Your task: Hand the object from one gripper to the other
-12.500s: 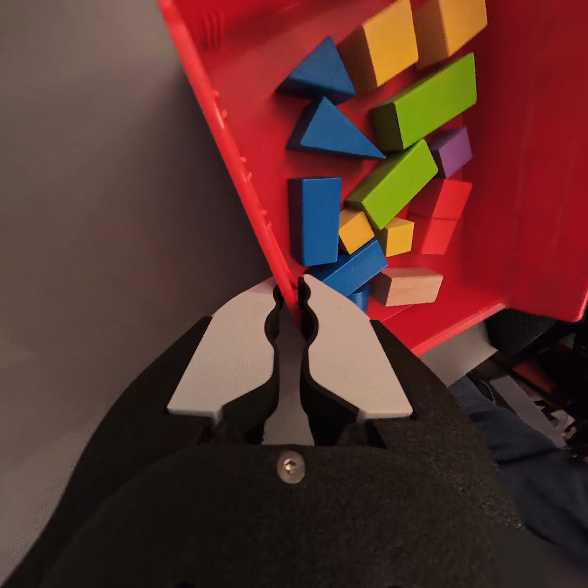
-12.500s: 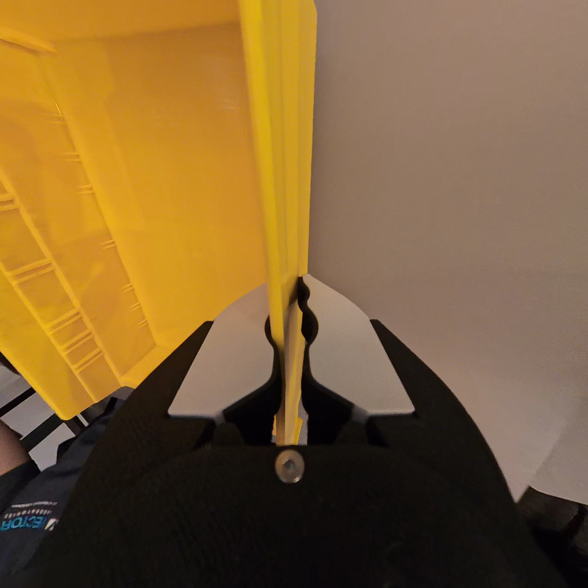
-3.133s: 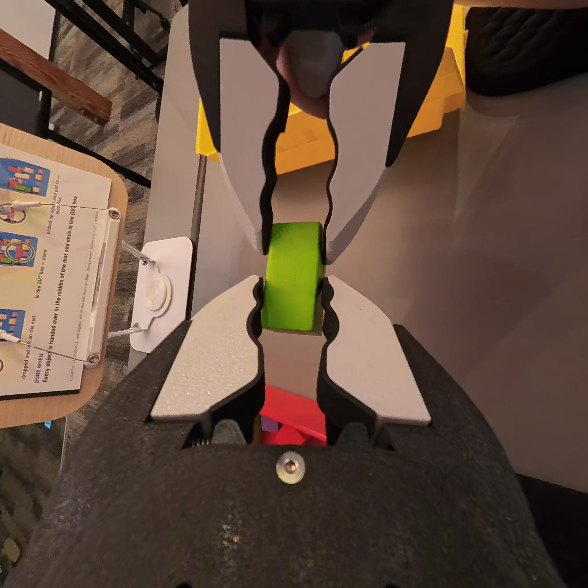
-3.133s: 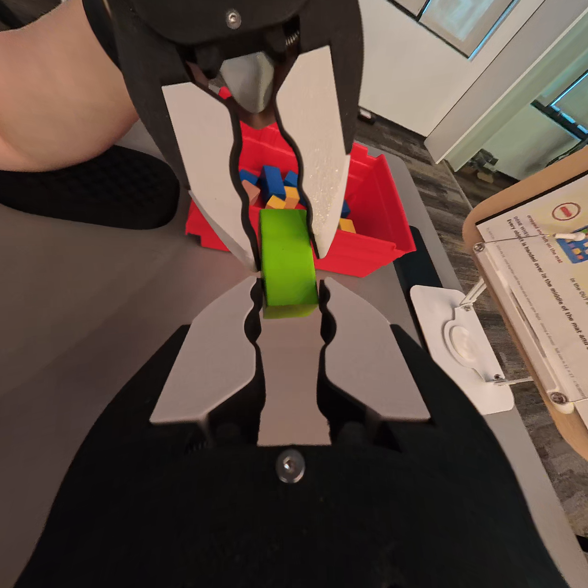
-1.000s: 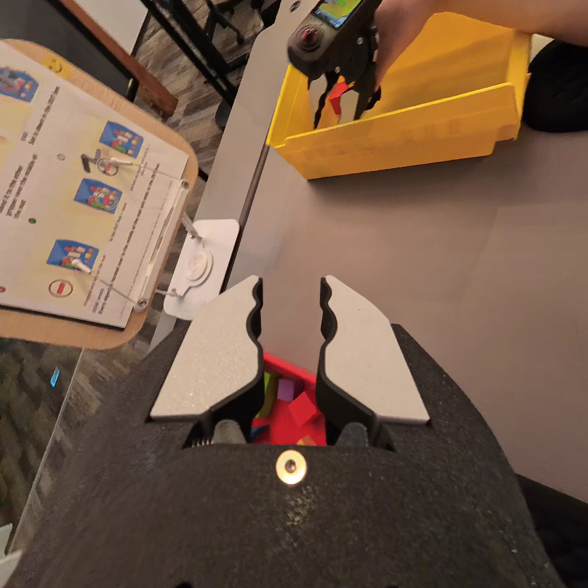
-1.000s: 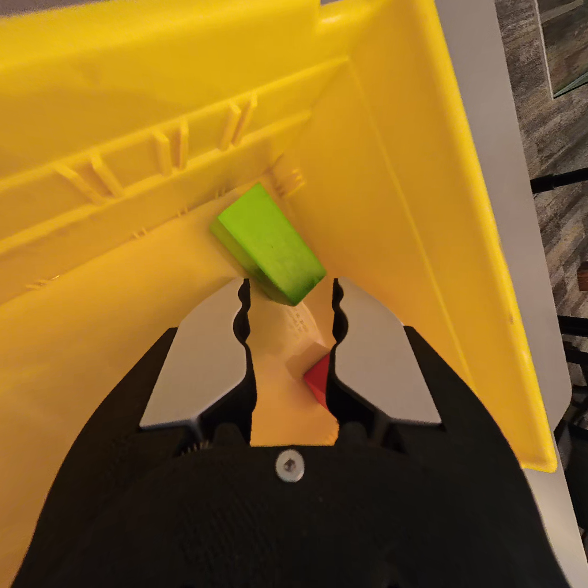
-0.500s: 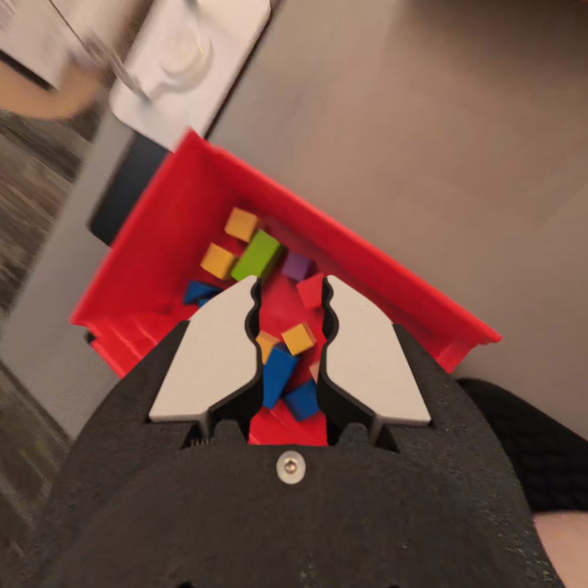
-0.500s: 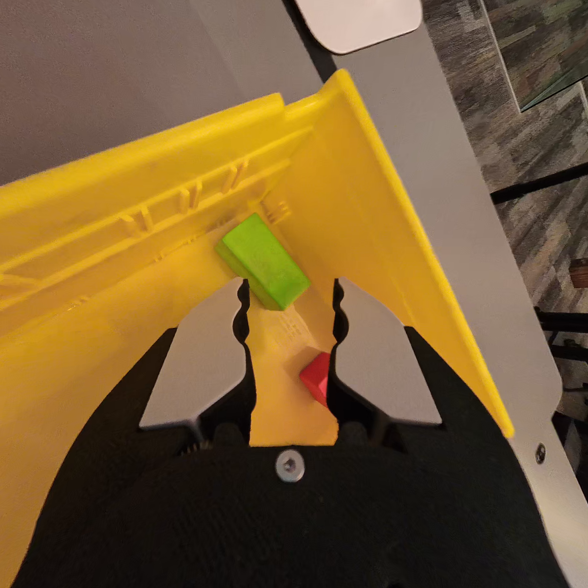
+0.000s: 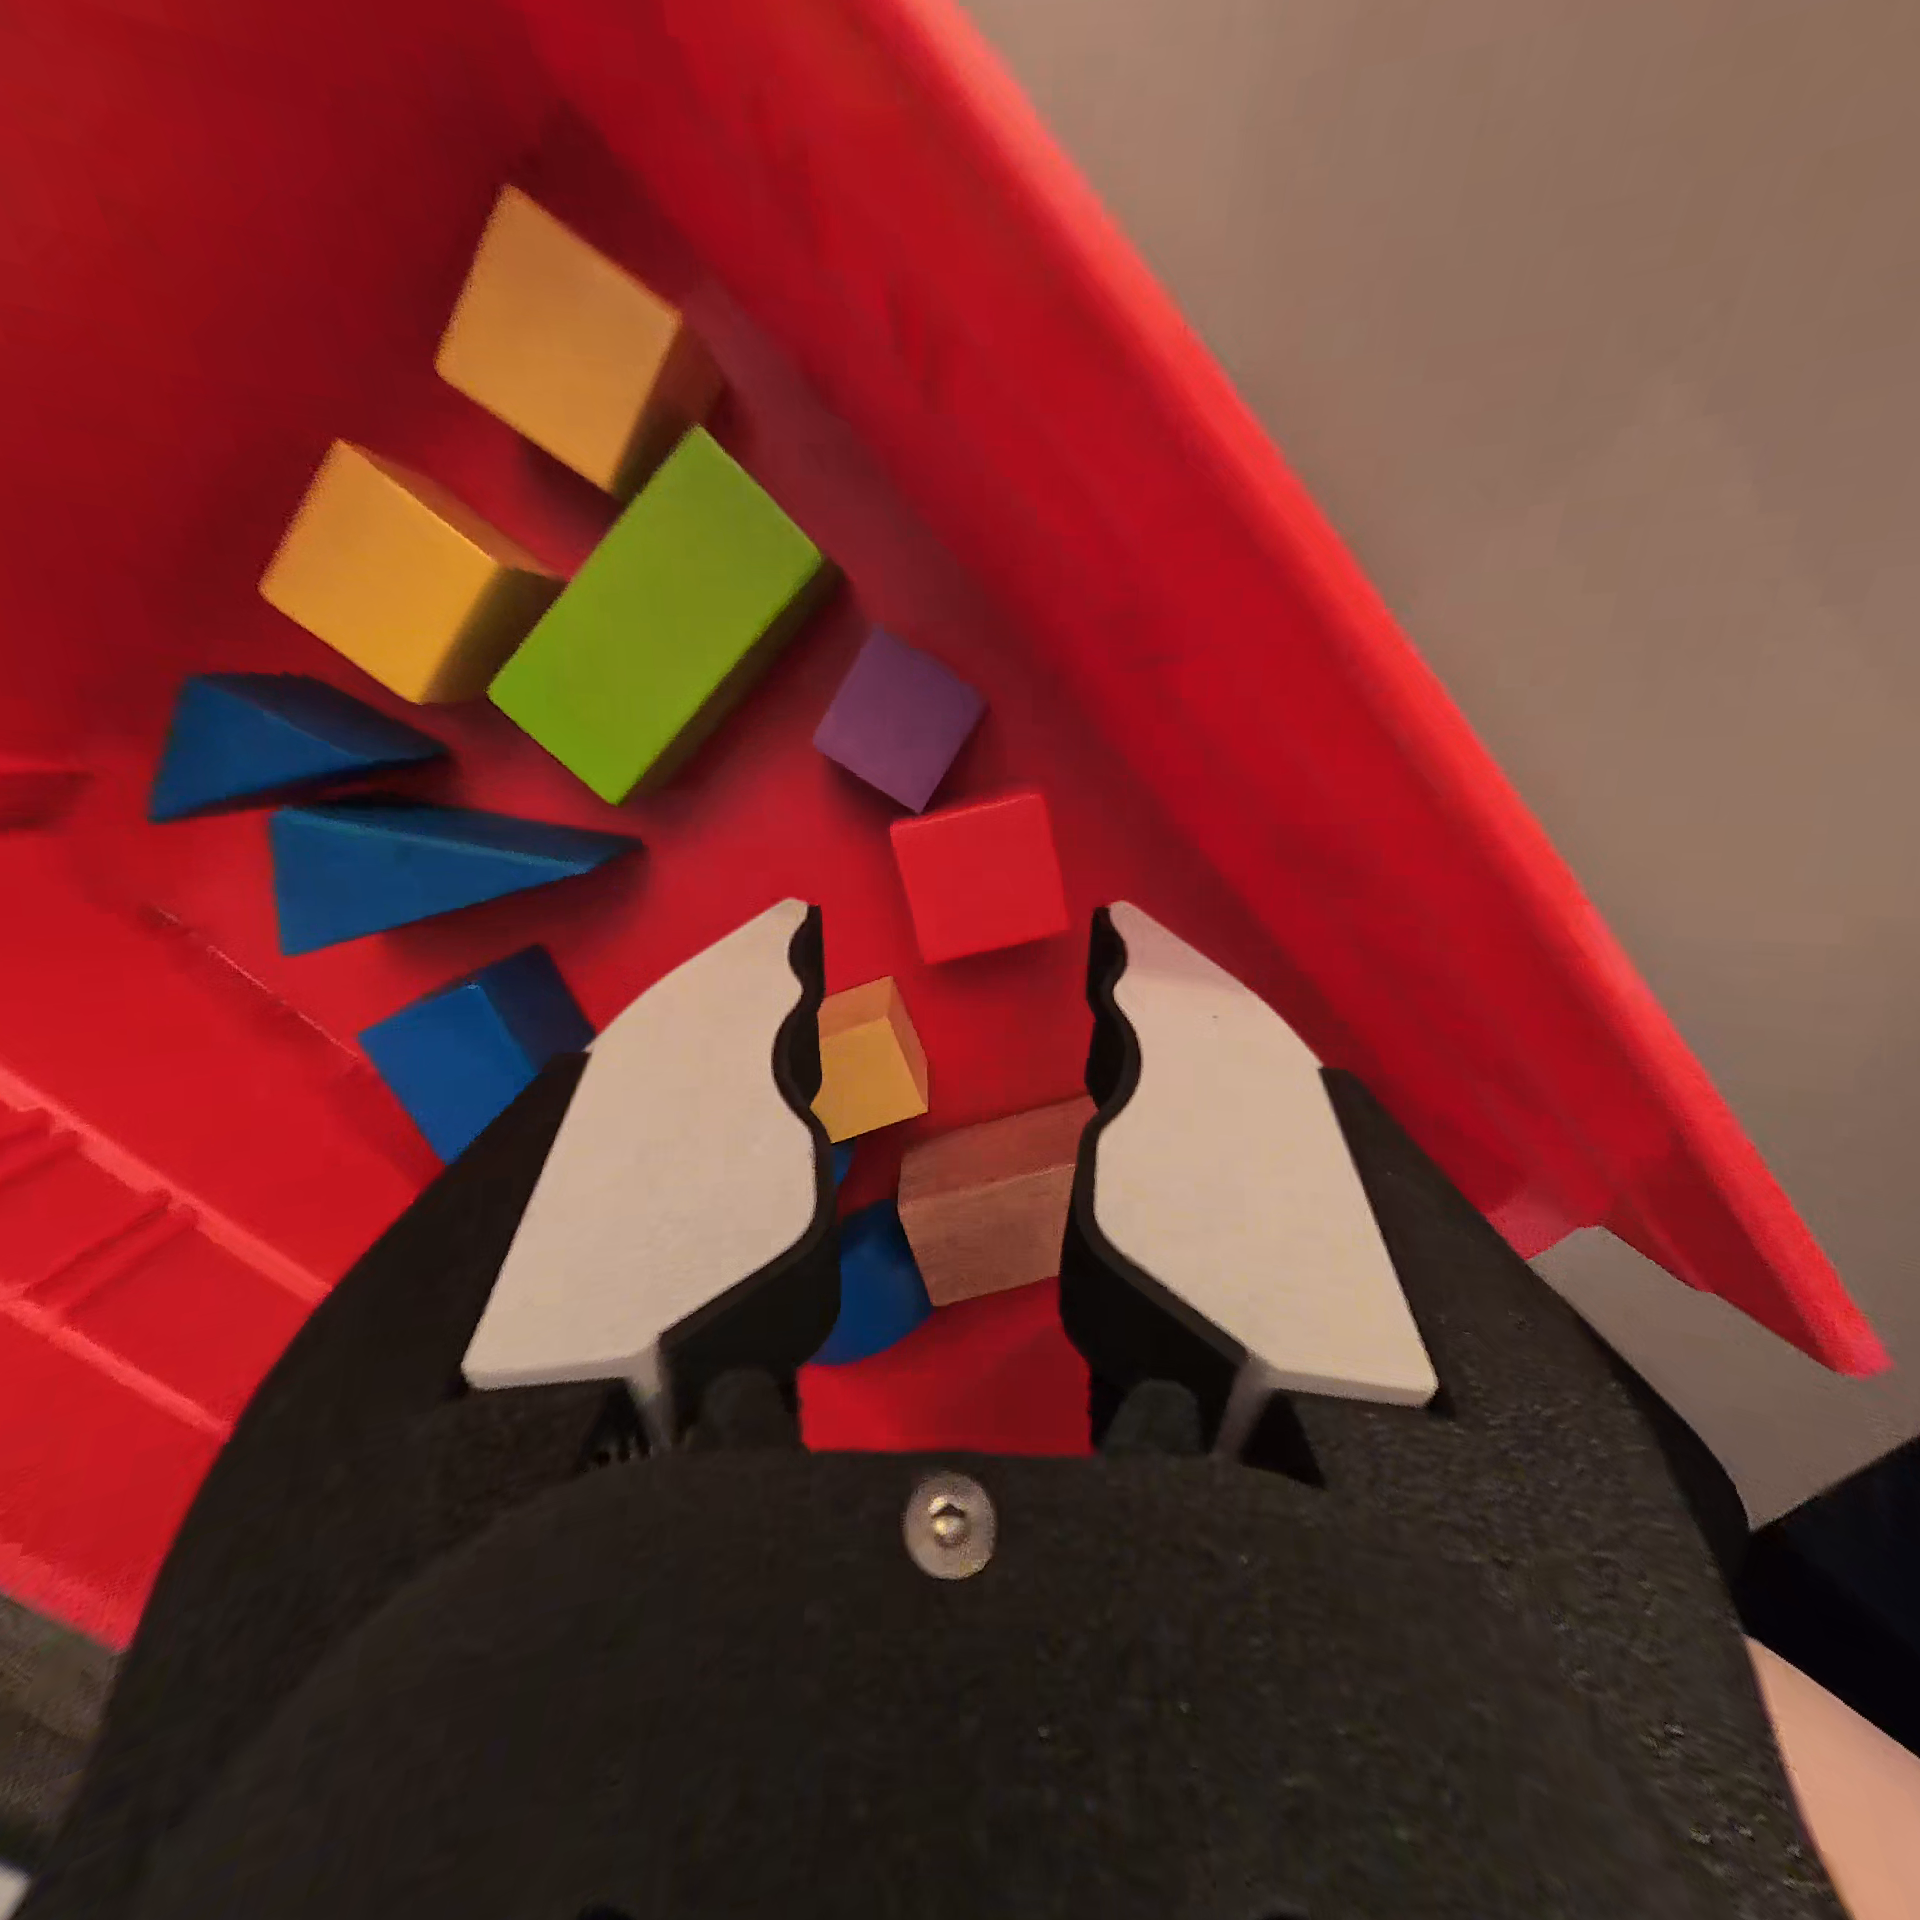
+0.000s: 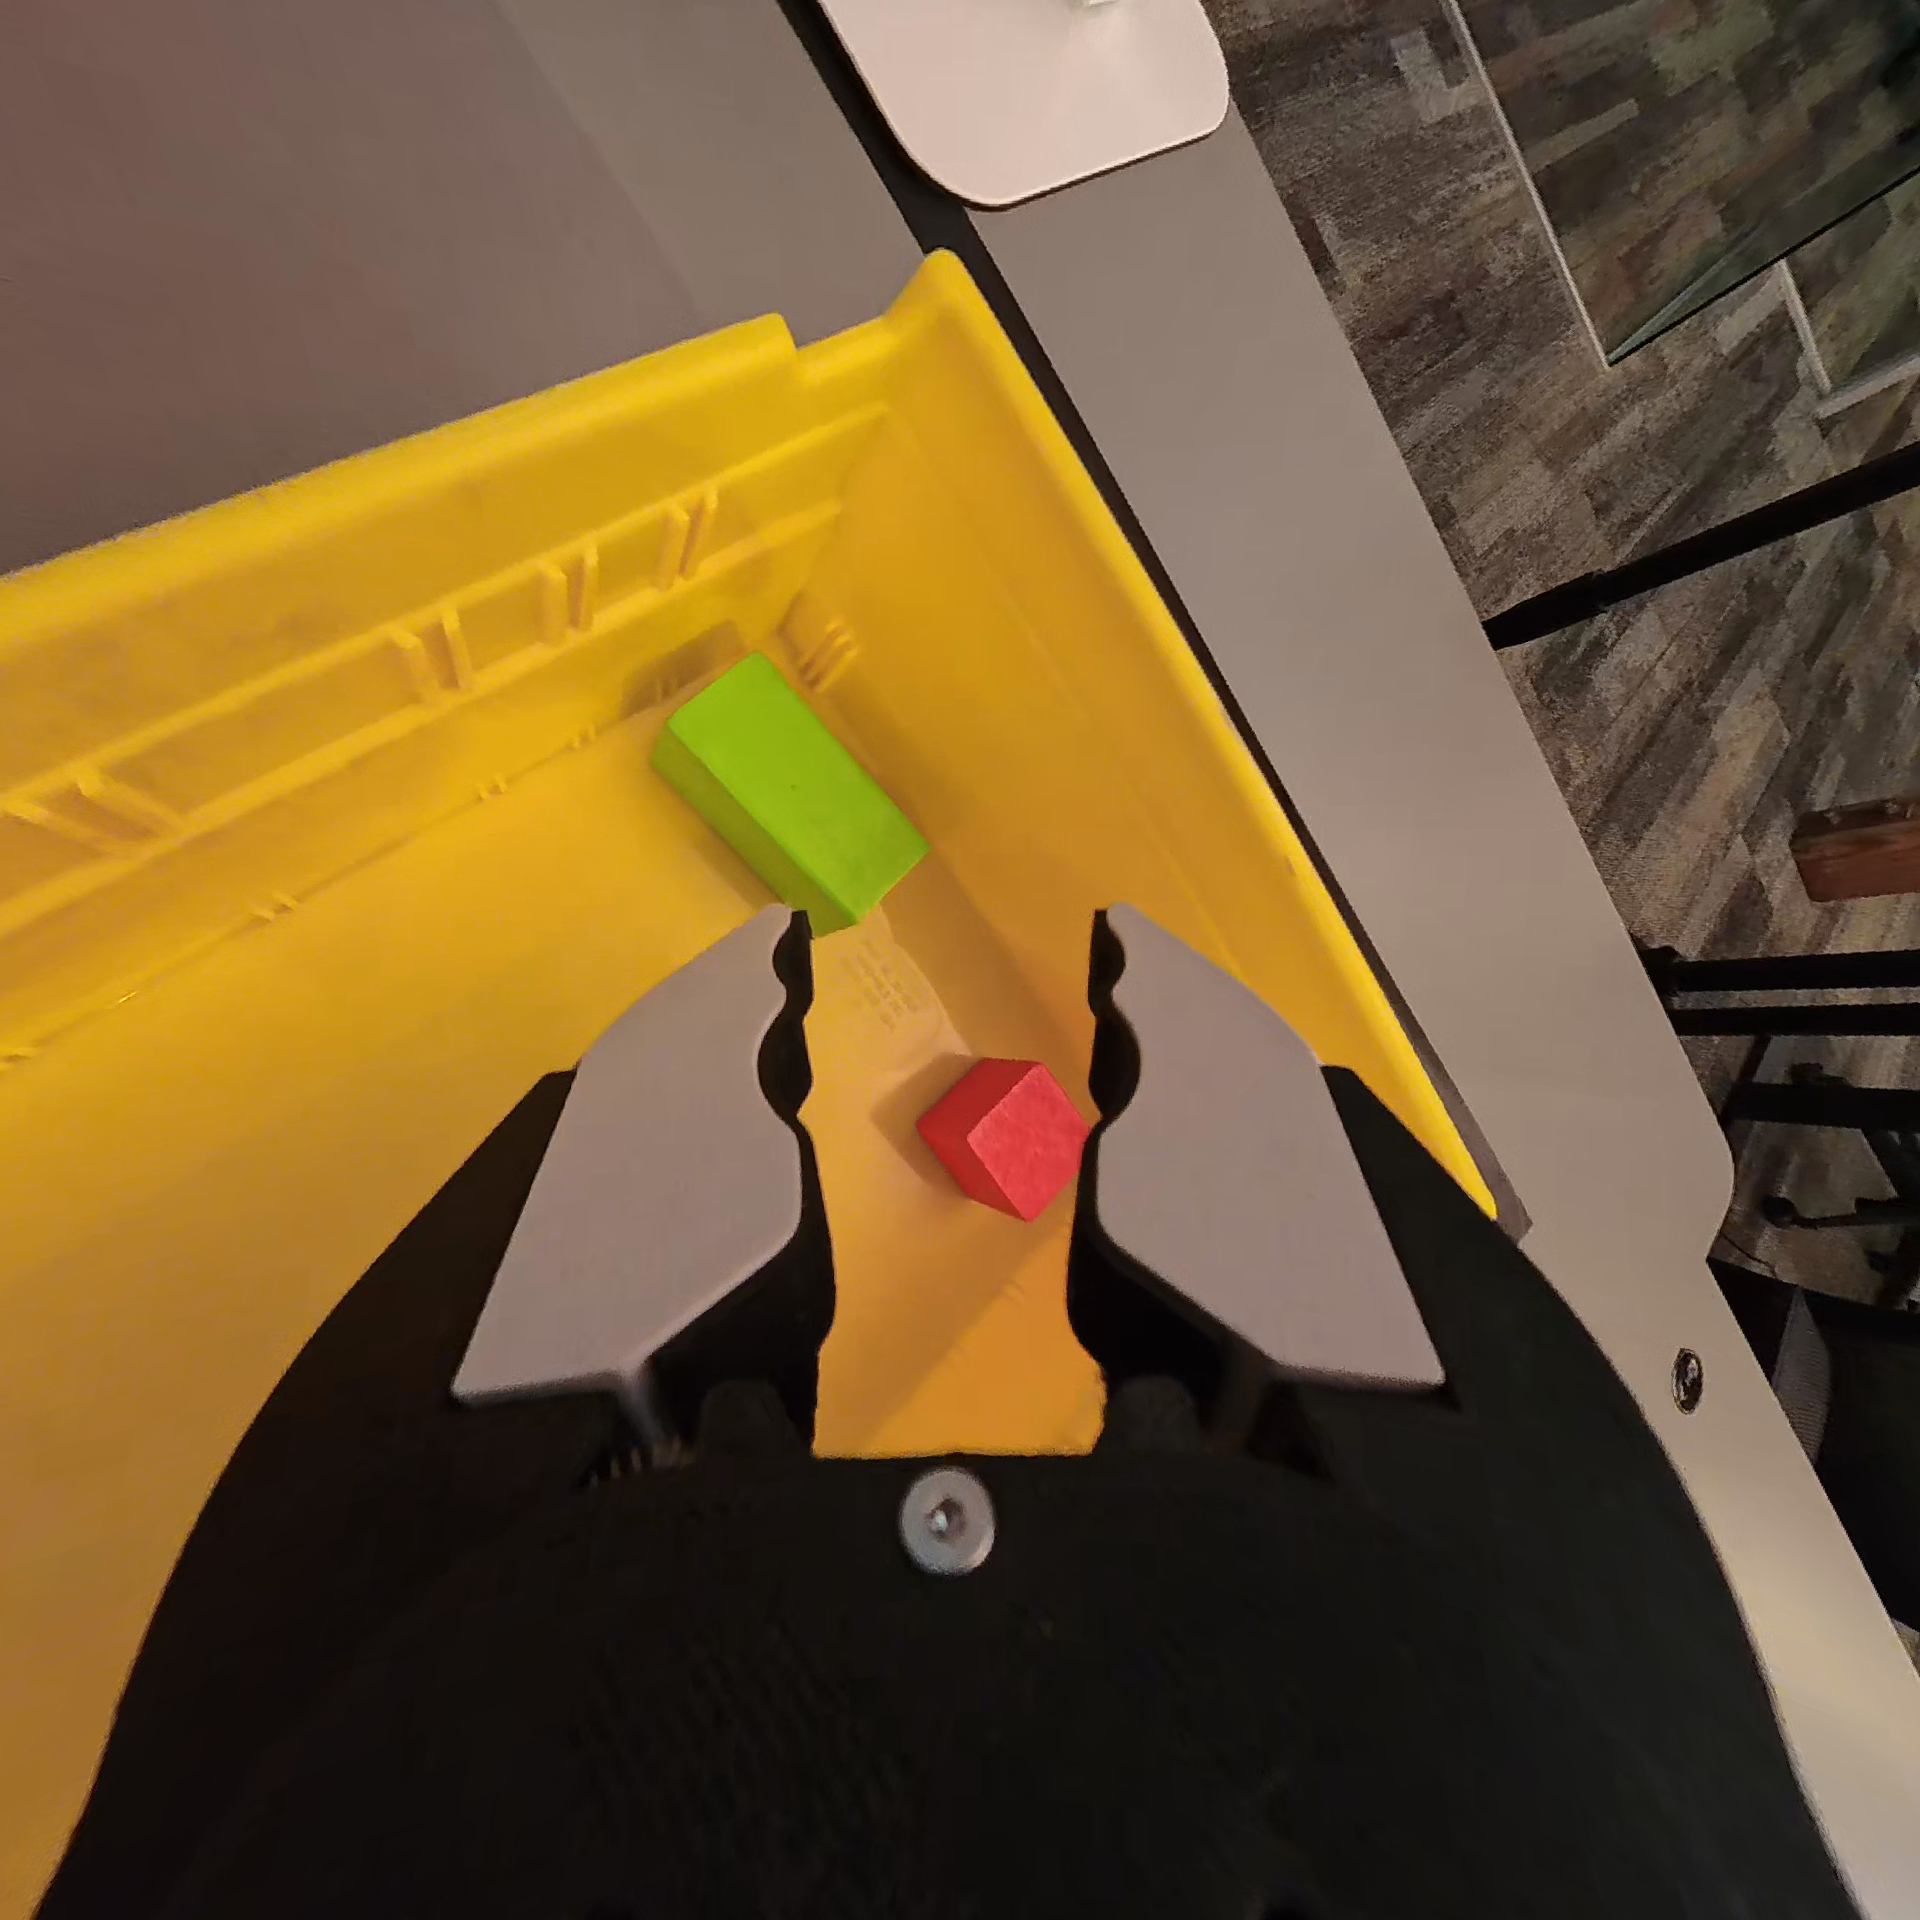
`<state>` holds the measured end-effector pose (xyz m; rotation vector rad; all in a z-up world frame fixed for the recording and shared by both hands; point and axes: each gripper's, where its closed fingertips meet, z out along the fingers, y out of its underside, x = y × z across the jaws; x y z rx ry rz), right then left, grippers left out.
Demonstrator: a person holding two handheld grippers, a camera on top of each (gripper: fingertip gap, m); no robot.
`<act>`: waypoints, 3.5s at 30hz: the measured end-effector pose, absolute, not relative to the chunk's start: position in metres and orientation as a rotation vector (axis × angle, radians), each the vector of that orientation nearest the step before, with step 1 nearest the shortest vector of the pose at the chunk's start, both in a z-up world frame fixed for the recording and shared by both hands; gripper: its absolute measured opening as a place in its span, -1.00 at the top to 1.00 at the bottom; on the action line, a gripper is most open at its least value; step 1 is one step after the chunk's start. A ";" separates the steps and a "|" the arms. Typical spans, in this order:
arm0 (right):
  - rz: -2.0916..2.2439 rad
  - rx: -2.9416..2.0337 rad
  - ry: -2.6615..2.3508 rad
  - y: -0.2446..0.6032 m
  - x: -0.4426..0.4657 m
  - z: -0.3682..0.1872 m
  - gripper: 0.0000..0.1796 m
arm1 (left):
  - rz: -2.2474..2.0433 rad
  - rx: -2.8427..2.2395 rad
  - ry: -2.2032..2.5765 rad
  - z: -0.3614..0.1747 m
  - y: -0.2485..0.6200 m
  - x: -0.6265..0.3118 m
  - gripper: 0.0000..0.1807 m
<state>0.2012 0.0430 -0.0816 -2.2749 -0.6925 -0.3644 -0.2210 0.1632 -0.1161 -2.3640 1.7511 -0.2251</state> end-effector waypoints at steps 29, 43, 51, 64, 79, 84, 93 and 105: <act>-0.453 -2.248 -0.660 0.037 0.212 -0.062 0.42 | -0.451 -2.293 1.552 -0.060 0.171 -0.230 0.59; -0.442 -1.215 -1.060 0.016 -0.031 0.095 0.37 | -1.272 -1.250 1.801 0.083 0.010 -0.125 0.59; -0.479 -0.919 -1.081 -0.018 -0.106 0.116 0.29 | -1.684 -1.096 1.754 0.109 -0.033 -0.108 0.60; -0.503 -0.957 -1.108 -0.023 -0.101 0.119 0.62 | -1.727 -1.037 1.740 0.110 -0.042 -0.101 0.40; -0.371 -2.745 -0.490 -0.028 0.227 -0.089 0.62 | -1.655 -0.951 1.532 0.128 -0.011 -0.115 0.47; -0.442 -2.951 -0.428 -0.032 0.246 -0.131 0.62 | -1.610 -0.945 1.567 0.125 -0.014 -0.115 0.49; -0.231 -3.012 0.007 -0.027 0.244 -0.146 0.61 | -1.581 -0.971 1.617 0.120 -0.017 -0.117 0.52; -0.197 -2.952 0.194 -0.018 0.249 -0.148 0.62 | -1.558 -0.981 1.667 0.115 -0.024 -0.115 0.53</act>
